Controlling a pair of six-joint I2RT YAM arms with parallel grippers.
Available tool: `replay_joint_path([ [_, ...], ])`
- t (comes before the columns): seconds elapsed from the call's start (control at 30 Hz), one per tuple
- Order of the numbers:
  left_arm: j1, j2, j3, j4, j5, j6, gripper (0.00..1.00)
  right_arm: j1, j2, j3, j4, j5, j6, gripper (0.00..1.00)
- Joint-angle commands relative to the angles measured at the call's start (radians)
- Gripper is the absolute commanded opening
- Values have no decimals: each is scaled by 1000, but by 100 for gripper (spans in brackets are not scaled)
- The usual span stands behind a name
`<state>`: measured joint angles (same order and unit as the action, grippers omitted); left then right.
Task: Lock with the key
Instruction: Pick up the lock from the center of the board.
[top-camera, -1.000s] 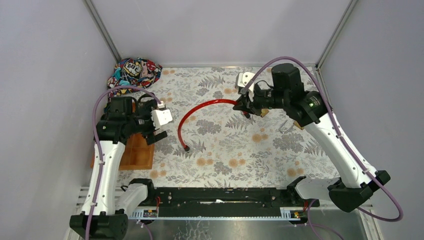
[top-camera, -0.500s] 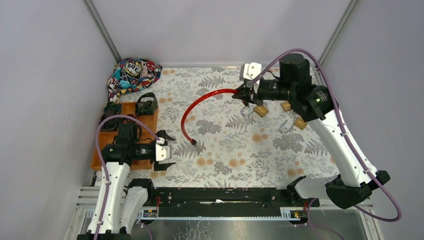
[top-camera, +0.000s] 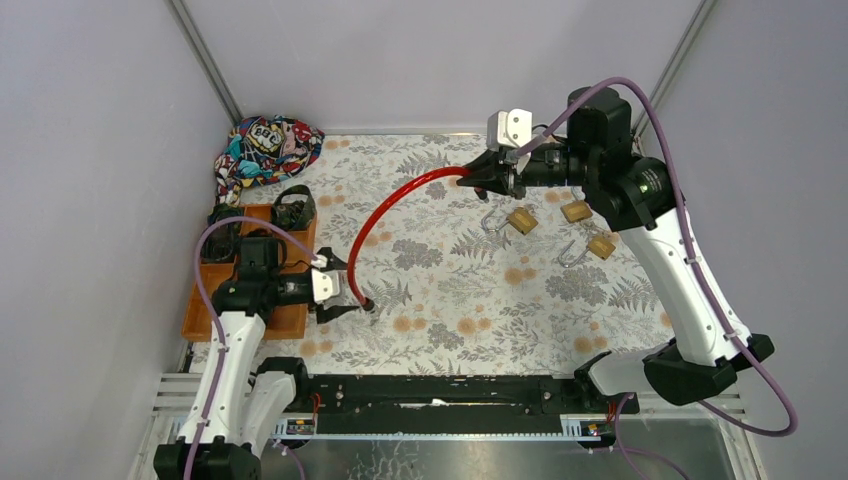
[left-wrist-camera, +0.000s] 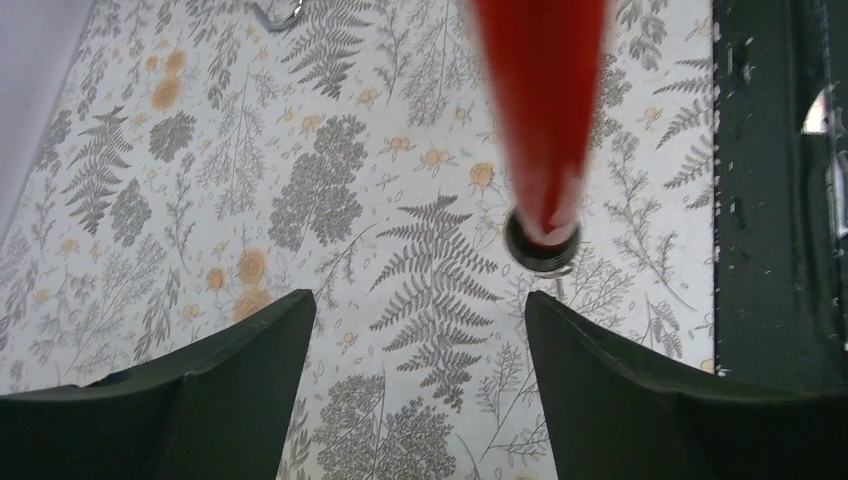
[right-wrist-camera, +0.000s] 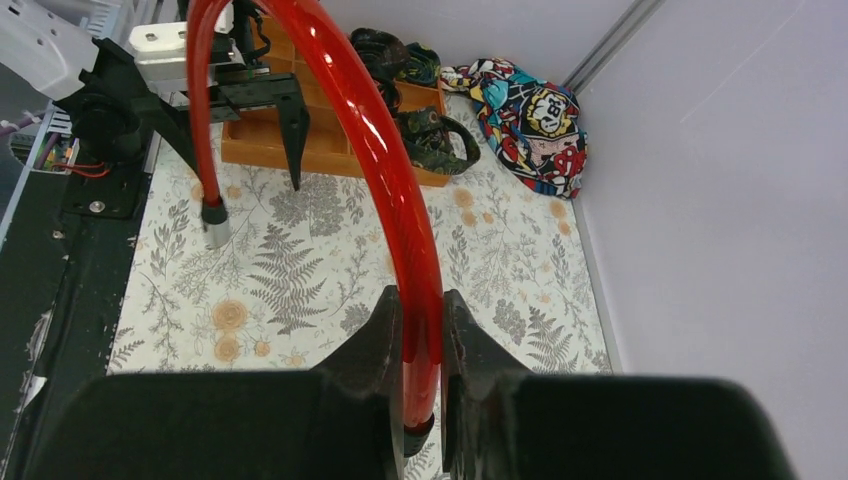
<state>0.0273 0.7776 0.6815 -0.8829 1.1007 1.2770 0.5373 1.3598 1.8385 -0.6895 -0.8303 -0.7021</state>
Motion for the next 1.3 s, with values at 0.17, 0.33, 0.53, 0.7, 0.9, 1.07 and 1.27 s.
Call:
replay_joint_path([
  [0.17,-100,0,-4,-234,182,158,79,-6,5,78,51,-66,19,0],
  [0.33,-149,-27,-17,-224,180,161,89,-6,27,103,27,-82,18,0],
  [0.53,-154,20,-15,107,159,-146,90,-5,30,109,19,-101,21,0],
  [0.7,-196,64,-3,108,145,-124,86,-6,35,123,8,-106,25,0],
  [0.9,-244,56,-2,110,112,-125,25,-5,38,128,19,-85,38,0],
  [1.07,-259,44,35,124,149,-265,0,-6,27,80,110,10,170,0],
  [1.27,-287,-48,-47,925,-257,-1518,0,49,-113,-312,763,224,734,0],
])
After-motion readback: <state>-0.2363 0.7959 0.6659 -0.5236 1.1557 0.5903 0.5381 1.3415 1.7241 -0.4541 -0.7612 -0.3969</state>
